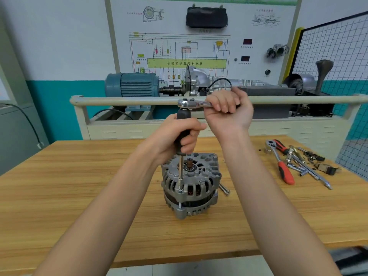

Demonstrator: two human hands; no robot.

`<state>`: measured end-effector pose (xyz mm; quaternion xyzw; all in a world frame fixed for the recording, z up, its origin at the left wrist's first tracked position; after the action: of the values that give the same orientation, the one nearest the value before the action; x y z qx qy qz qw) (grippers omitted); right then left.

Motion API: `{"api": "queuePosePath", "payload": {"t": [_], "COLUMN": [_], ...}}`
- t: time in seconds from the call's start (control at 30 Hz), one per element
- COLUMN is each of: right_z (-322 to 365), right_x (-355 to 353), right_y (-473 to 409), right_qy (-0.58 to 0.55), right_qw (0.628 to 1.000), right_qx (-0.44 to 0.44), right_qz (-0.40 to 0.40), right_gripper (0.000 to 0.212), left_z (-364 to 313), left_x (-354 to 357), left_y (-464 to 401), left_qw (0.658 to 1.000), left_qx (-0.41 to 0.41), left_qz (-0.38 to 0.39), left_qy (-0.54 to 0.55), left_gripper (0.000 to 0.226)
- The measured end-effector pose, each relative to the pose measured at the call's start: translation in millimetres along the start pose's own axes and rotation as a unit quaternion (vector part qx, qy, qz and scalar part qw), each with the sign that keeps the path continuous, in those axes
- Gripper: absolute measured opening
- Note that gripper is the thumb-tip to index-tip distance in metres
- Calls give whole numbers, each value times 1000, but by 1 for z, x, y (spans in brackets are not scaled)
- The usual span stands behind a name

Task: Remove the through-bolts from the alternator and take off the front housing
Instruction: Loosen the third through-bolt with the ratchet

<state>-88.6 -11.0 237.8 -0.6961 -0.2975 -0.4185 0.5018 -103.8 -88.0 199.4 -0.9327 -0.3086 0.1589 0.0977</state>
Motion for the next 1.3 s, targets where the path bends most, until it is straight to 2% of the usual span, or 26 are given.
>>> {"api": "queuePosePath", "payload": {"t": [0.07,0.13,0.23,0.33,0.4,0.53,0.6,0.63,0.7,0.8,0.87,0.97,1.03,1.13,1.2,1.27,1.3], "right_z": [0,2,7,5,-2,-20,-27,-25,-14,0,-1,-4,-3,3,2,-4,-8], "right_x": [-10,-10,3,24,43,72,77,75,68,38,12,-11,-12,1,17,39,52], "right_y": [-6,-6,5,27,47,87,91,87,68,26,6,-8,-8,4,19,40,53], "right_qy": [-33,-16,42,143,230,398,422,410,342,196,77,-29,-17,44,118,221,283], "right_qw": [999,999,997,978,942,816,792,804,868,967,997,998,999,997,986,950,916], "right_qx": [5,-16,-67,-123,-182,-320,-329,-318,-256,-113,-20,28,5,-65,-113,-177,-223], "right_qz": [-25,-26,9,87,160,270,294,289,252,120,23,-50,-50,-10,46,130,177], "right_gripper": [40,39,43,50,46,35,29,30,38,48,50,48,47,48,49,46,43], "left_z": [2,6,9,8,8,7,6,6,6,4,2,0,3,6,7,8,9], "left_x": [3,0,-10,-22,-25,-26,-28,-28,-28,-27,-19,-1,-2,-15,-24,-31,-32], "left_y": [-1,-4,-3,1,4,8,9,9,8,7,5,2,2,2,5,9,11], "left_qw": [1000,999,995,981,972,962,961,962,967,979,991,999,999,994,982,966,959], "left_qx": [-10,-26,-37,-31,-33,-36,-32,-28,-17,6,16,16,3,-11,-18,-26,-30], "left_qz": [9,-13,-93,-191,-234,-269,-276,-273,-252,-204,-135,-20,-18,-107,-186,-256,-280], "left_qy": [7,16,17,4,1,-10,-12,-7,2,-14,-9,34,50,24,10,8,6], "left_gripper": [41,47,47,44,44,39,37,37,40,40,39,40,44,46,43,39,37]}}
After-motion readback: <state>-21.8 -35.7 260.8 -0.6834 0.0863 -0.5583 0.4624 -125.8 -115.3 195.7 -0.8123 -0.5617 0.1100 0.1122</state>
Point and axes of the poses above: each hand's wrist, its own y-axis away from the middle knuckle, its own x-axis out of the palm, z = x × y, the point moved 10 cm from there along -y, towards the middle knuckle, and after that the axes turned 13 degrees about -y, right-handed, at the moved point
